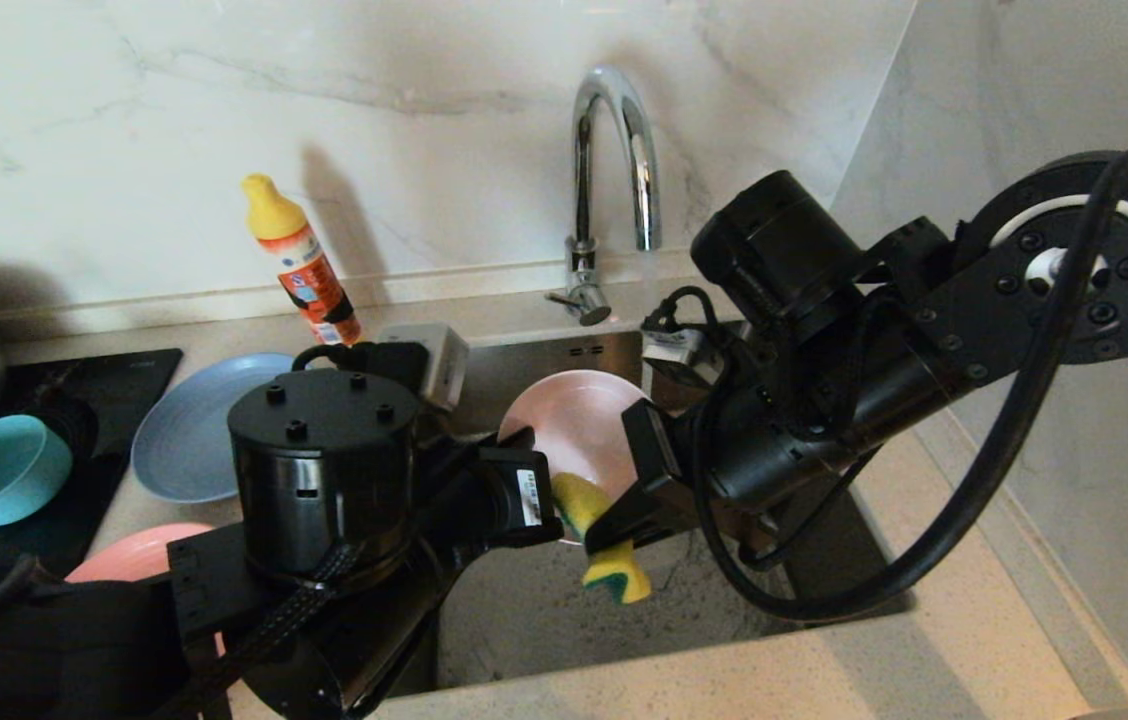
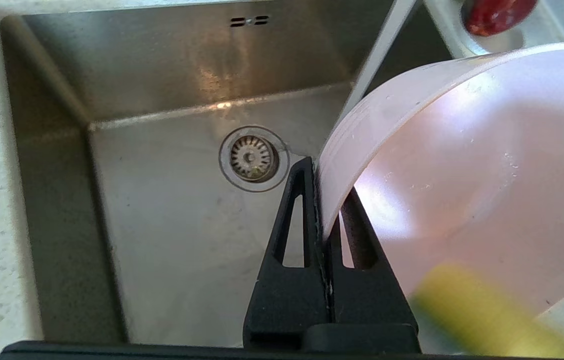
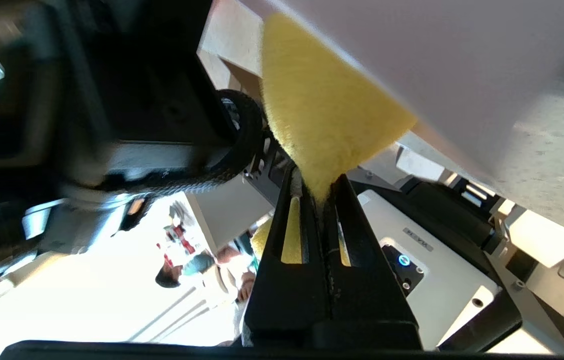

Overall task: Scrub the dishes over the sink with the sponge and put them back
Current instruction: Wipe the bowl

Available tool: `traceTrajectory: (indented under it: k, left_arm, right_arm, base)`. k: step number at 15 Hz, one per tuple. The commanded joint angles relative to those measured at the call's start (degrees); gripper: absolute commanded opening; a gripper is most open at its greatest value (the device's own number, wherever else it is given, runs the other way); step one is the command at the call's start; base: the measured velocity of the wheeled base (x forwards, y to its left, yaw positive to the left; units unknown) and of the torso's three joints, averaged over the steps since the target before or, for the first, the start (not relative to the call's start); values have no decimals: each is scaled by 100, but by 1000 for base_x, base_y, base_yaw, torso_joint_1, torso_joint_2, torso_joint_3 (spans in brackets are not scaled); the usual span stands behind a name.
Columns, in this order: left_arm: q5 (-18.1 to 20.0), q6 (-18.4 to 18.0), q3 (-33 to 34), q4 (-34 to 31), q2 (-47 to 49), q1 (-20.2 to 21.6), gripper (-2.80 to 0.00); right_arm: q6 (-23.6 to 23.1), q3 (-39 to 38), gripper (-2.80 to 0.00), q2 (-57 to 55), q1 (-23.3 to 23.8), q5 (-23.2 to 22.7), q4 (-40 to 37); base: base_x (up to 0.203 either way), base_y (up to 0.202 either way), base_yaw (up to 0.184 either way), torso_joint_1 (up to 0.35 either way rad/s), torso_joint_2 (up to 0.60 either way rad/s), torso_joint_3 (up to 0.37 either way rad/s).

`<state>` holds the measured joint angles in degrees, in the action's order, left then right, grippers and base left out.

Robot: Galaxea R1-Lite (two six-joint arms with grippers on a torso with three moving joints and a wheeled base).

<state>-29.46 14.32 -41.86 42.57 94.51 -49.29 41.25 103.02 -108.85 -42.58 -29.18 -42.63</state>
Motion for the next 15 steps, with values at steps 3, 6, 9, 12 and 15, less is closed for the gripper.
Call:
traceTrajectory:
  k: [3,6,9,12,15]
  left_arm:
    - [-23,18,26,24,23,-2,-280]
    - [-5,91,142,24,50,-3,-280]
    - [11,123,134,24,41,-7,-280]
    - [6,176,152,24,36,-2,-280]
    - [-23,185,152,24,6,-2,-280]
  right_arm:
    - [31,265,-280,-169,-134,-8,9]
    - [32,436,-280,-146,-34,9,46]
    - [49,683,-280,-118,256,1,44]
    - [57,711,-280,-5,433,0,29]
    - [67,665,-280,252,646,0,-36]
  base:
    - [0,0,0,0,0,0]
    - [0,0,0,0,0,0]
    - [0,0,0,0,0,0]
    - [0,0,0,0,0,0]
    - [0,0,0,0,0,0]
